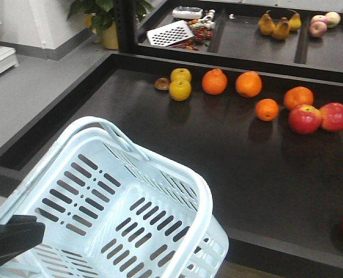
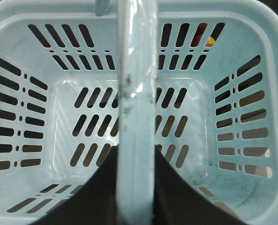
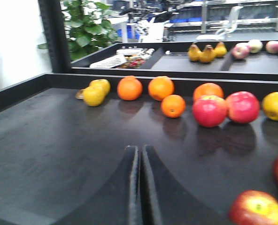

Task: Pick three apples into basket with both arms
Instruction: 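Drive the base up to the table with red apples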

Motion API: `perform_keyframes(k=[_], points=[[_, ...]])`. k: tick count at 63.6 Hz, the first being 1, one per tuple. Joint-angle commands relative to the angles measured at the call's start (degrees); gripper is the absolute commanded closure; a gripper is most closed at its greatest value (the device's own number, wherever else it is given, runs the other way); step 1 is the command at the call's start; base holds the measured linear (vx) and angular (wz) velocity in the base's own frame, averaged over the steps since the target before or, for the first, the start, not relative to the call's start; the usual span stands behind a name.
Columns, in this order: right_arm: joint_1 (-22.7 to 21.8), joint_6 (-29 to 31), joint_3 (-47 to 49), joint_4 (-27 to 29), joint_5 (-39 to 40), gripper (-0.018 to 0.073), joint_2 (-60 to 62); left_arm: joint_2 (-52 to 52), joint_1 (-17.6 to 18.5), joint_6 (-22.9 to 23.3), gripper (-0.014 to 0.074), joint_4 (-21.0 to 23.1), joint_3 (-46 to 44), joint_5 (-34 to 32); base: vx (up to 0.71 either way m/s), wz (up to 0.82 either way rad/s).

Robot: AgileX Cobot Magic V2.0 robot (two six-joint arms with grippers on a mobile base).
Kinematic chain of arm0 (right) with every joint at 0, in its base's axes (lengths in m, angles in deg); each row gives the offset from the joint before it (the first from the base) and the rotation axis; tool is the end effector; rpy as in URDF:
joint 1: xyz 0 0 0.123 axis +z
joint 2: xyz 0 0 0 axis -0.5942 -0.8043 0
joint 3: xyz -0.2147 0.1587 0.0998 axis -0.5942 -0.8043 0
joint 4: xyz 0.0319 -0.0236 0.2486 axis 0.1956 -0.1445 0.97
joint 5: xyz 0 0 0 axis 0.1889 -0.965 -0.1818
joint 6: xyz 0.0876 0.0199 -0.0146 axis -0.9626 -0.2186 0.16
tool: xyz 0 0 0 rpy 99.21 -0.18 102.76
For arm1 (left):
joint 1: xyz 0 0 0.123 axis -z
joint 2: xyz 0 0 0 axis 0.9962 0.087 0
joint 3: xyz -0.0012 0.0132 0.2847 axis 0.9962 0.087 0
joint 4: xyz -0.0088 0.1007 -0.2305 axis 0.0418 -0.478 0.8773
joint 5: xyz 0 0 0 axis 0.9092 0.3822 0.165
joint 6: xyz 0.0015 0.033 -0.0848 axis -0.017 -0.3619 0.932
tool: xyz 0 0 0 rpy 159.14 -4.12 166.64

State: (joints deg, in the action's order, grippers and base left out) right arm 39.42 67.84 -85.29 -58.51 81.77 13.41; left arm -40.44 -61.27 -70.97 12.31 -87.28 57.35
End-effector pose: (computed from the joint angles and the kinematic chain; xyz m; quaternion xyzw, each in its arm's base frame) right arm 0.0566 0.0007 0.1914 0.0005 0.7312 0.0188 0.6819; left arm 0.0923 -0.0811 0.3440 0.2500 0.8379 -0.2833 0.3940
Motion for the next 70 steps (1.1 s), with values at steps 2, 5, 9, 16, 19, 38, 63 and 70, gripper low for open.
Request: perform_keyframes(k=[2,5,9,16,19,38,63,70], points=[[-0.3,0.0,-0.7,-0.2,4.4,0.0561,0.7,-0.1,0.2,0.4,0.0603,2.7,-1.6,-4.7,0.08,-0.29],[-0.3,0.0,-0.7,-0.2,4.4,0.0561,0.7,-0.1,0.2,0.4,0.0603,2.7,-1.6,-4.7,0.08,-0.29],[-0.3,0.0,-0.7,-0.2,4.4,0.0561,0.7,-0.1,0.2,0.4,0.0603,2.7,-1.6,-4.7,0.08,-0.3],[-0.3,0.0,-0.7,-0.2,4.4,0.0561,0.7,-0.1,0.2,0.4,0.0603,2.7,-1.6,-4.7,0.08,-0.3],[-0.3,0.0,-0.7,-0.2,4.4,0.0561,0.7,-0.1,0.2,0.4,0.0603,2.7,-1.6,-4.7,0.08,-0.29],[-0.3,0.0,-0.7,-0.2,4.4,0.0561,0.7,-0.1,0.2,0.4,0.0603,2.7,-1.6,-4.7,0.09,-0.24],[-0.3,0.0,-0.7,-0.2,4.4,0.0561,0.7,-0.1,0.2,0.4,0.0603,2.7,-1.6,-4.7,0.09,-0.24],[-0.3,0.0,-0.7,-0.2,4.4,0.0561,0.7,-0.1,0.2,0.4,0.0603,2.7,-1.6,-4.7,0.08,-0.24]])
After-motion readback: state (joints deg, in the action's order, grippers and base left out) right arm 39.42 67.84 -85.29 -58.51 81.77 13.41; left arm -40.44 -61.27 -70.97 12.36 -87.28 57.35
